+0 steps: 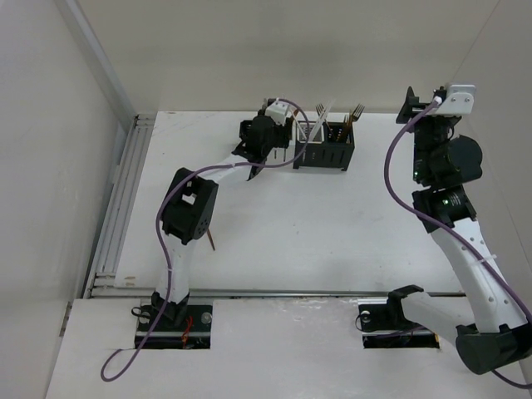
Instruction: Sort the eating utensils into containers
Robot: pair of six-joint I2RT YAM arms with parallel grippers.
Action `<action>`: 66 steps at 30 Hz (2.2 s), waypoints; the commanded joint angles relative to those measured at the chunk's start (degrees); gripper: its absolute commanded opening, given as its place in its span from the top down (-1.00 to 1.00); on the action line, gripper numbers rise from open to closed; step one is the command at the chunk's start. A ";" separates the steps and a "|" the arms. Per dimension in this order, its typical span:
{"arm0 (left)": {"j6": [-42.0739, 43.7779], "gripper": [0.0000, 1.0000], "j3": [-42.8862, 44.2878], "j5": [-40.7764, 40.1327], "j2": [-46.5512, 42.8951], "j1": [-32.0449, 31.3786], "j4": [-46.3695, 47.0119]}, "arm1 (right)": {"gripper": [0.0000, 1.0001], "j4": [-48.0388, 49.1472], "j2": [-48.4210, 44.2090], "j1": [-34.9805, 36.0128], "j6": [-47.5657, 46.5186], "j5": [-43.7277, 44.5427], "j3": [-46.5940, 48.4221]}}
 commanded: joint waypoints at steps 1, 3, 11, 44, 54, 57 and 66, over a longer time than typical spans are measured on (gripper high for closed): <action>-0.06 -0.11 -0.53 -0.53 -6.36 -0.57 1.78 | -0.32 0.71 -1.05 -0.87 -2.28 0.22 2.89; -0.06 -0.30 3.59 -1.16 -7.15 -1.09 -0.94 | -0.37 0.10 -1.57 -0.87 -2.80 -2.76 2.89; -2.33 -0.43 15.82 -16.78 -14.43 -0.49 -24.19 | -0.45 0.10 0.27 -0.87 3.42 -8.92 2.89; -19.13 -0.51 -21.55 10.08 -21.76 17.45 -72.32 | -0.57 -7.99 -5.88 5.98 7.65 -4.09 -2.81; -18.61 0.26 -21.26 6.58 -10.33 20.96 -72.85 | -0.57 -9.22 -9.56 6.51 8.18 1.18 -2.20; -19.13 0.54 -23.46 6.58 -10.33 21.58 -72.85 | -0.57 -9.83 -11.23 6.51 8.18 2.59 -2.20; -14.49 1.00 -10.48 6.58 -8.57 23.16 -72.32 | -0.52 -10.36 -14.14 6.51 8.18 5.13 -2.20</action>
